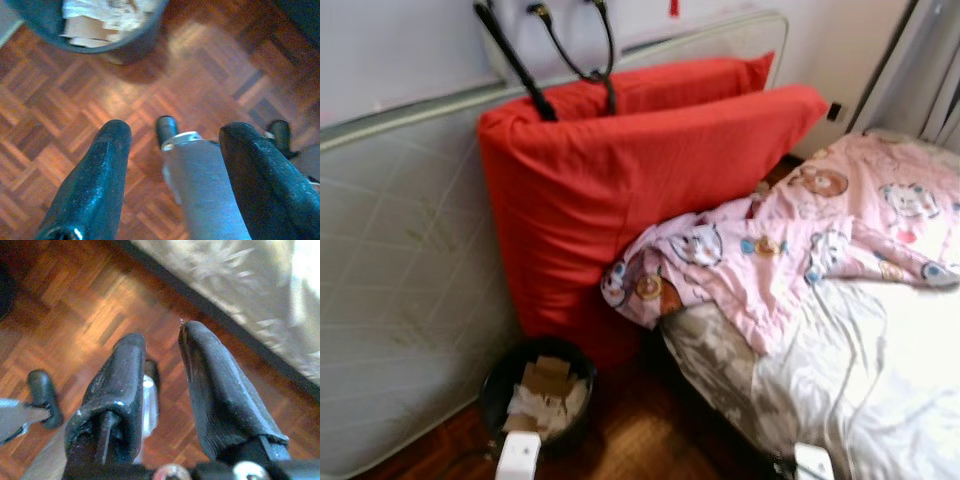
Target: Clean up the room
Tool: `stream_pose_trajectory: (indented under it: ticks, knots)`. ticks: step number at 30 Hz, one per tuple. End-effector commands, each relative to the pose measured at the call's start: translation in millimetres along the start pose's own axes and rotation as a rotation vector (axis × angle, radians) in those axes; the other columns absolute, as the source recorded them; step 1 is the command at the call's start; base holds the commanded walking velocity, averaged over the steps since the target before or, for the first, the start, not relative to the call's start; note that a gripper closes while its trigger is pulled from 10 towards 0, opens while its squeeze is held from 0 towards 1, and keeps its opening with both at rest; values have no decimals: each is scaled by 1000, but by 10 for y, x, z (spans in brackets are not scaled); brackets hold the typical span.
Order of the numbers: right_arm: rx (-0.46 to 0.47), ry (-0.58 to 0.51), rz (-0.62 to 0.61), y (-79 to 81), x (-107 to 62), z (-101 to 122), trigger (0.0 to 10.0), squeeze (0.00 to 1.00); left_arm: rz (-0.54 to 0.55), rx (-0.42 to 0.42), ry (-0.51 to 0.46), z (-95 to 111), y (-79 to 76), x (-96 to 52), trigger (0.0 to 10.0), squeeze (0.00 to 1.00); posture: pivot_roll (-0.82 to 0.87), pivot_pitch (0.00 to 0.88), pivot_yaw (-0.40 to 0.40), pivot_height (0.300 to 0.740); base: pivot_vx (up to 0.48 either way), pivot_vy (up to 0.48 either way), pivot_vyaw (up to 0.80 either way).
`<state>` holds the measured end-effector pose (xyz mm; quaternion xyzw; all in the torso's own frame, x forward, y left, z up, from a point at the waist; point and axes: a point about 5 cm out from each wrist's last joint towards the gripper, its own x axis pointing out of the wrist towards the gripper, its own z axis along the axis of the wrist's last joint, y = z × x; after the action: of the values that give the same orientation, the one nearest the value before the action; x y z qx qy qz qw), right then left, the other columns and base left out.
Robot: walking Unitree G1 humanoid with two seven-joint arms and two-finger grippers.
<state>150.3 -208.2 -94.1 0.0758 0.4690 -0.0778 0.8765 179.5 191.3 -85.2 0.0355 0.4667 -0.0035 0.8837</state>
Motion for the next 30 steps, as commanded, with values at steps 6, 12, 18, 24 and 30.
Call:
stream_pose_trajectory:
  ticks: [6, 12, 18, 24, 30]
  knots:
    - [7, 2, 10, 42, 3, -13, 10000, 0, 7, 3, 15, -35, 66, -12, 10000, 0, -20, 0, -18, 740, 0, 0, 0]
    - [-4, 4, 15, 44, 3, -14, 10000, 0, 2, -2, 17, -40, 62, -12, 10000, 0, -18, 0, -21, 740, 273, 0, 0]
    - [-10, 2, 21, 49, 5, -7, 10000, 0, 4, -7, 13, -34, 68, -12, 10000, 0, -16, 0, -21, 740, 297, 0, 0]
    - [-19, 3, 23, 51, 6, -3, 10000, 0, 5, -12, 15, -38, 70, -13, 10000, 0, -15, 0, -22, 740, 316, 0, 0]
    - [-18, 3, 22, 47, 5, -3, 10000, 0, 3, -13, 14, -39, 67, -13, 10000, 0, -13, 0, -24, 740, 329, 0, 0]
